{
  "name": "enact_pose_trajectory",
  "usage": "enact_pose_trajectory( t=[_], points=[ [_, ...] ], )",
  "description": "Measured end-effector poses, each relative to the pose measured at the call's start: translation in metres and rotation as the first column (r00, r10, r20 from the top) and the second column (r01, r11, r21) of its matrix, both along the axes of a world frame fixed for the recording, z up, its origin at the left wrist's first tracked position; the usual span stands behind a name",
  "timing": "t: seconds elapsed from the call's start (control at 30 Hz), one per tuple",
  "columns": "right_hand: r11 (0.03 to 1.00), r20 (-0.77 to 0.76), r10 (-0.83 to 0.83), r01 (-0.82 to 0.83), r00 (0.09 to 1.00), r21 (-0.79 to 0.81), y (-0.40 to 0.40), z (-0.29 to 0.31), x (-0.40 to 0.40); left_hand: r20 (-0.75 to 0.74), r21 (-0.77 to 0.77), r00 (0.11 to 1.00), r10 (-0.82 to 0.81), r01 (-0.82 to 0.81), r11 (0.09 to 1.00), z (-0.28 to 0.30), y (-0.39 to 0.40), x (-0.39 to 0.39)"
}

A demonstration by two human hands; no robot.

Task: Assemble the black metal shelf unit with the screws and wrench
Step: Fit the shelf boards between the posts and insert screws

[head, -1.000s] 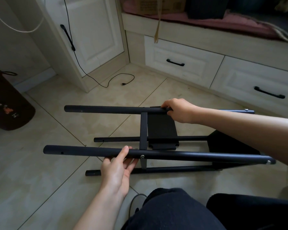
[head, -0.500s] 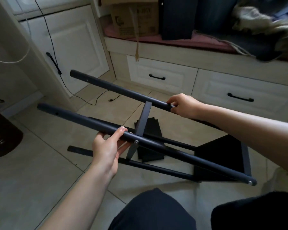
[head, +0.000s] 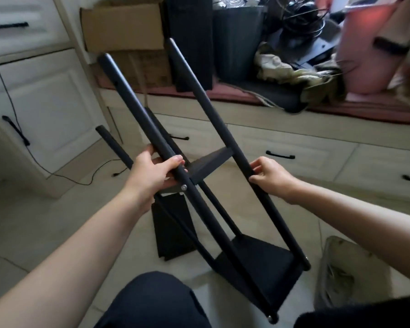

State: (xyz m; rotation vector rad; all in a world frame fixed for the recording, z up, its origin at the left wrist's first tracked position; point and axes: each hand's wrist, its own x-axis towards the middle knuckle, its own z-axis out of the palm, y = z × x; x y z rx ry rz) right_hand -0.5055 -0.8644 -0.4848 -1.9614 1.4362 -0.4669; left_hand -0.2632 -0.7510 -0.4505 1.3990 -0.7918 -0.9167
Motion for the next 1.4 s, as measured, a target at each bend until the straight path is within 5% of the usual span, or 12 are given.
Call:
enact_pose_trajectory(
  t=[0.33,0.6,1.4],
  points=[
    [0.984,0.116,-0.171,0.164,0.979,0.061,0.039,-0.021,-0.083,0.254,0.027,0.918,-0.305,0.309,0.951,0.020,-0.016,-0.067],
    [0.968,0.109,-0.211,0.192,0.971,0.163,0.054,-0.042,-0.102,0.370,0.104,0.838,-0.402,0.393,0.914,0.012,-0.015,-0.087],
    [0.943,-0.067,0.110,-0.083,0.992,0.322,0.074,-0.027,-0.075,0.568,0.252,0.760,-0.317,0.206,0.945,-0.028,0.023,-0.062]
  ],
)
